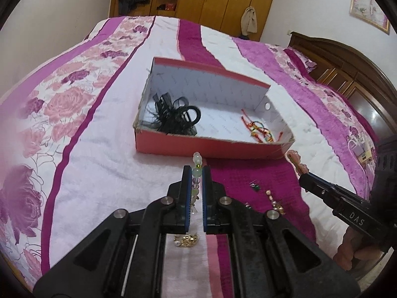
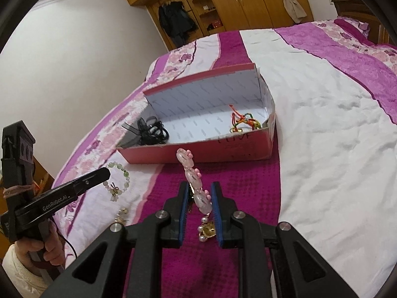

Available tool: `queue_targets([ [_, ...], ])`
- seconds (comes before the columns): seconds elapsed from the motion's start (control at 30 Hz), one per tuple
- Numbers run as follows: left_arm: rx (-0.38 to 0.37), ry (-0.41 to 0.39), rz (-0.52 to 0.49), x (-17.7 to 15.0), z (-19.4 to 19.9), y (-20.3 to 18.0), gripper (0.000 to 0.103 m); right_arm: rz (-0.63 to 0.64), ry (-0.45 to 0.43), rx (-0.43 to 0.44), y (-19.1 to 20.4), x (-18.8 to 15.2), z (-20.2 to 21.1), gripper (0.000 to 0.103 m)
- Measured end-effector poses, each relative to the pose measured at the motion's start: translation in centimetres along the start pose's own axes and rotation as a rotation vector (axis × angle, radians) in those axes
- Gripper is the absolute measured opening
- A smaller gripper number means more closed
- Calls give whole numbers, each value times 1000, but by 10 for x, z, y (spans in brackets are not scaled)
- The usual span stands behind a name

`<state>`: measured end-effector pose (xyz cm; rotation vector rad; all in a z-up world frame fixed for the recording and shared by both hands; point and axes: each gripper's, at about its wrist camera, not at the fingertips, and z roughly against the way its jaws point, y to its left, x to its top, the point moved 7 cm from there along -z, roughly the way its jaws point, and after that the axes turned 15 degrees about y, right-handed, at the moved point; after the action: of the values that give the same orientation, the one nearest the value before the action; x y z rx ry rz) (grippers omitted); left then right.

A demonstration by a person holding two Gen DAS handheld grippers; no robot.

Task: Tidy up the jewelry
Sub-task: 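Carry the green bracelet and pink clip in both grippers over the box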

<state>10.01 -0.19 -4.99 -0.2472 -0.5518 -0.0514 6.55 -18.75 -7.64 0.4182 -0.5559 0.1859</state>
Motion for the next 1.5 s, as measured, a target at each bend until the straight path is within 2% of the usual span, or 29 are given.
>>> queue_targets([
  [0.23, -14, -57, -8, 6, 18, -8, 0, 6, -42, 6, 5, 3, 15, 20],
  [0.47, -2, -168, -21, 19, 38, -13, 0, 36, -123, -33, 16, 13, 30, 20],
  [0.67, -12, -221, -19, 32, 43, -12, 0, 60, -160, -59, 23, 27, 33, 20],
  [1.0, 34, -337, -17, 65, 42, -12, 0, 56, -214, -72, 26, 60, 31, 20],
  [1.27, 25, -370, -17, 88, 28, -15, 0, 45, -226, -96, 21, 88, 16, 20],
  [1.5, 15, -332, 5, 101, -3, -17, 0, 22, -216, -139, 4, 108, -5, 20],
])
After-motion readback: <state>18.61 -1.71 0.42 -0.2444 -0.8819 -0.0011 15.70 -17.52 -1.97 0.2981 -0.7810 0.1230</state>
